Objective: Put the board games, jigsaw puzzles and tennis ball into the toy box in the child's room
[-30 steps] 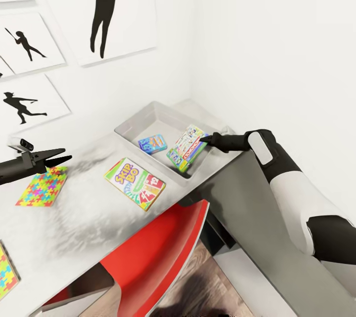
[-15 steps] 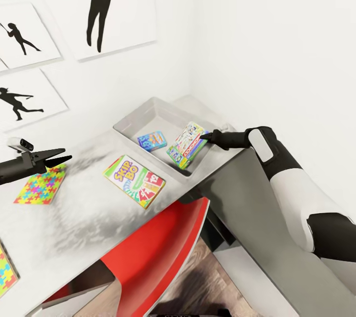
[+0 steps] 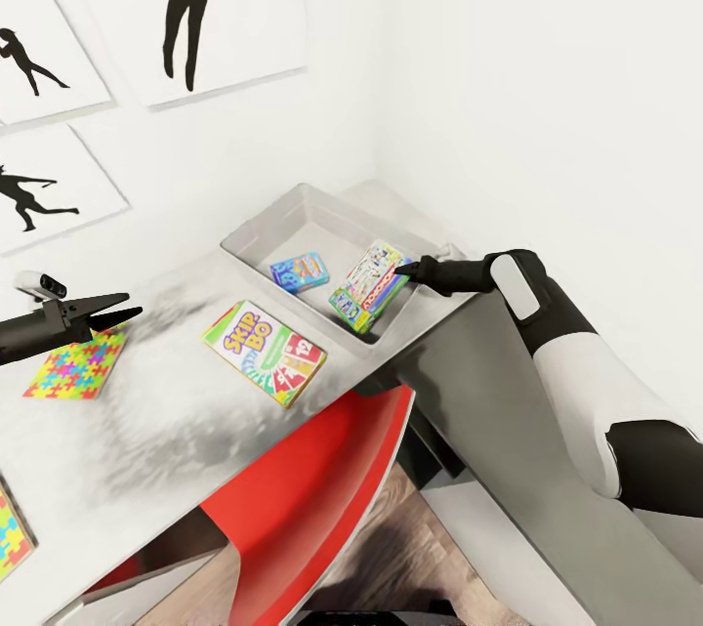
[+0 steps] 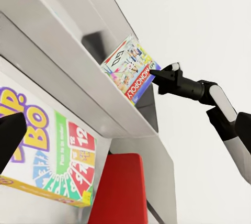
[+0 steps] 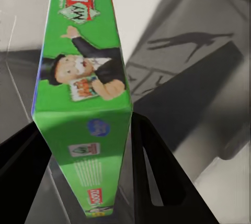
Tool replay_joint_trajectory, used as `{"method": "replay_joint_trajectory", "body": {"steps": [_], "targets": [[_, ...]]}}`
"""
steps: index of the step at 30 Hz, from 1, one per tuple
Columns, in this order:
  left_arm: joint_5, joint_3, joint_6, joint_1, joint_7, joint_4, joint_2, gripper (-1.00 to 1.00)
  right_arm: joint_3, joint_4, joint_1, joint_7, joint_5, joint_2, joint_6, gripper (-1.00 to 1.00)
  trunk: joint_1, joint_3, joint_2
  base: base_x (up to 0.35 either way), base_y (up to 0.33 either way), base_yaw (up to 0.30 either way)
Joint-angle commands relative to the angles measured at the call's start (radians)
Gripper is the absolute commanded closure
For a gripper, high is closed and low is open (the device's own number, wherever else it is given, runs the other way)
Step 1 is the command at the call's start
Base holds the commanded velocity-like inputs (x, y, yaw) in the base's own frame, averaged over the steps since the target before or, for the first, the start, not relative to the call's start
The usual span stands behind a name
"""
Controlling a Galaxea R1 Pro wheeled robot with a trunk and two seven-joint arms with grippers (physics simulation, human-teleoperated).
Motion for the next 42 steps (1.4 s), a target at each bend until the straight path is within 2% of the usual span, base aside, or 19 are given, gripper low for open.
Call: {"method": "replay_joint_trajectory", "body": {"steps": [1, 17, 23, 24, 28, 33, 42], "targets": [[-0.001, 0.000, 0.011, -0.001, -0.005, 0.000, 0.000, -1.00, 0.002, 0.000, -0.001, 0.010, 0.008, -0.001, 0.001, 1.00, 0.000, -0.003, -0.002, 0.000, 0.000, 0.000], [0.000, 0.000, 0.011, -0.001, -0.005, 0.000, 0.001, -1.00, 0.002, 0.000, -0.015, 0.008, 0.011, -0.002, 0.000, 1.00, 0.000, -0.029, -0.002, 0.000, 0.000, 0.000], [0.000, 0.000, 0.011, -0.001, -0.005, 0.000, 0.001, -1.00, -0.002, 0.000, -0.015, 0.008, 0.011, -0.003, 0.000, 1.00, 0.000, -0.032, -0.002, 0.000, 0.000, 0.000], [-0.004, -0.001, 0.005, 0.005, 0.001, 0.006, -0.005, -1.00, -0.001, -0.005, -0.021, 0.012, -0.024, 0.003, -0.001, 1.00, 0.000, -0.031, -0.002, 0.000, 0.000, 0.000], [-0.004, -0.001, -0.002, 0.016, 0.005, 0.012, -0.022, -1.00, 0.000, 0.002, -0.025, 0.011, -0.023, 0.017, -0.002, 1.00, 0.000, -0.031, -0.002, 0.000, 0.000, 0.000], [-0.008, -0.001, -0.029, 0.045, 0.012, 0.041, -0.046, -1.00, -0.026, -0.003, -0.025, 0.006, -0.025, 0.044, -0.003, 1.00, 0.000, -0.031, -0.002, 0.000, 0.000, 0.000], [-0.009, -0.002, -0.054, 0.053, 0.012, 0.047, -0.049, -1.00, -0.077, -0.003, -0.025, 0.003, -0.024, 0.048, 0.004, 1.00, 0.000, -0.031, -0.002, 0.000, 0.000, 0.000]]}}
